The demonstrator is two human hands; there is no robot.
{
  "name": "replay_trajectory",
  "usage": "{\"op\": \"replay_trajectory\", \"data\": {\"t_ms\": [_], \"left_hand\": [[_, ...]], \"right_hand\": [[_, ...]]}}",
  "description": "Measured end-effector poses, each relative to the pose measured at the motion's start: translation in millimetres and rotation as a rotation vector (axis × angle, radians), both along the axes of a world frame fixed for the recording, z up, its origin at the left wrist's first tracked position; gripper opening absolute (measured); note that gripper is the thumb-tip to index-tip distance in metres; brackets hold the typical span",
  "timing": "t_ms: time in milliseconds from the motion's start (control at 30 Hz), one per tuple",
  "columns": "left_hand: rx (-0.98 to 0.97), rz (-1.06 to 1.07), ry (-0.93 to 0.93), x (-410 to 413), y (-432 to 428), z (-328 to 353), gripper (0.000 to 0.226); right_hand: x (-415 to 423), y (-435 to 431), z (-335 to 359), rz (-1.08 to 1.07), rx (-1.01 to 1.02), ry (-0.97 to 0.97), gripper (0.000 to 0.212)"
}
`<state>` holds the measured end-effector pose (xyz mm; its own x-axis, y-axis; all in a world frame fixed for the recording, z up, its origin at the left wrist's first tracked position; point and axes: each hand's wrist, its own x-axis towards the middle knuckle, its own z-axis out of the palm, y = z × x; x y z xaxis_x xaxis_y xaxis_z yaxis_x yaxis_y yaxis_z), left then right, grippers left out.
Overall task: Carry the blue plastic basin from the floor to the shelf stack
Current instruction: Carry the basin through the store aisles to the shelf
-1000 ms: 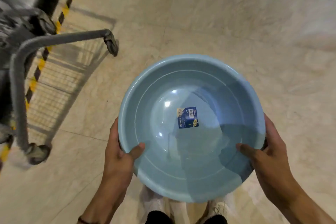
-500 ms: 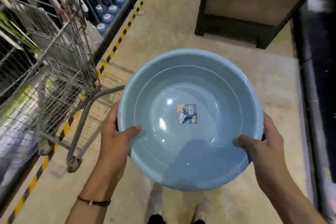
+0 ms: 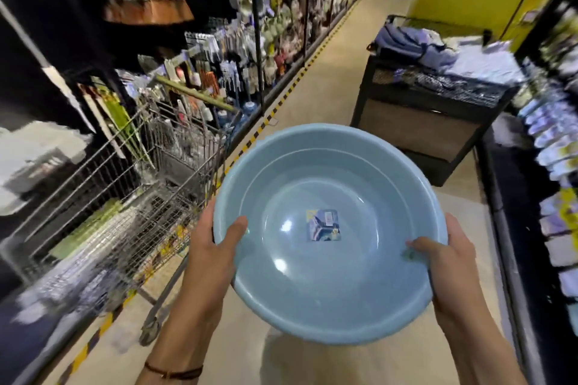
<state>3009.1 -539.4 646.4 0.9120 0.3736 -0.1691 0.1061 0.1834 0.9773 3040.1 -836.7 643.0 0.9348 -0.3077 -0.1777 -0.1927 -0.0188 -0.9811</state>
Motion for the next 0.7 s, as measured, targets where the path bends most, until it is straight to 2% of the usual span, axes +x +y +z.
{"op": "replay_trajectory", "data": {"t_ms": [233, 433, 700], "left_hand": [[0.084, 0.152, -0.007, -57, 10, 43, 0.041], [0.067, 0.484, 0.040, -125, -2, 57, 0.027], [0.150, 0.877, 0.067, -237, -26, 79, 0.032]], "right_hand": [[4, 17, 32, 0.155, 0.043, -0.011, 0.048], [6, 41, 56, 0.423, 0.062, -0.070, 0.045], [-24, 100, 70, 0.767, 0.088, -0.060, 0.039]]}}
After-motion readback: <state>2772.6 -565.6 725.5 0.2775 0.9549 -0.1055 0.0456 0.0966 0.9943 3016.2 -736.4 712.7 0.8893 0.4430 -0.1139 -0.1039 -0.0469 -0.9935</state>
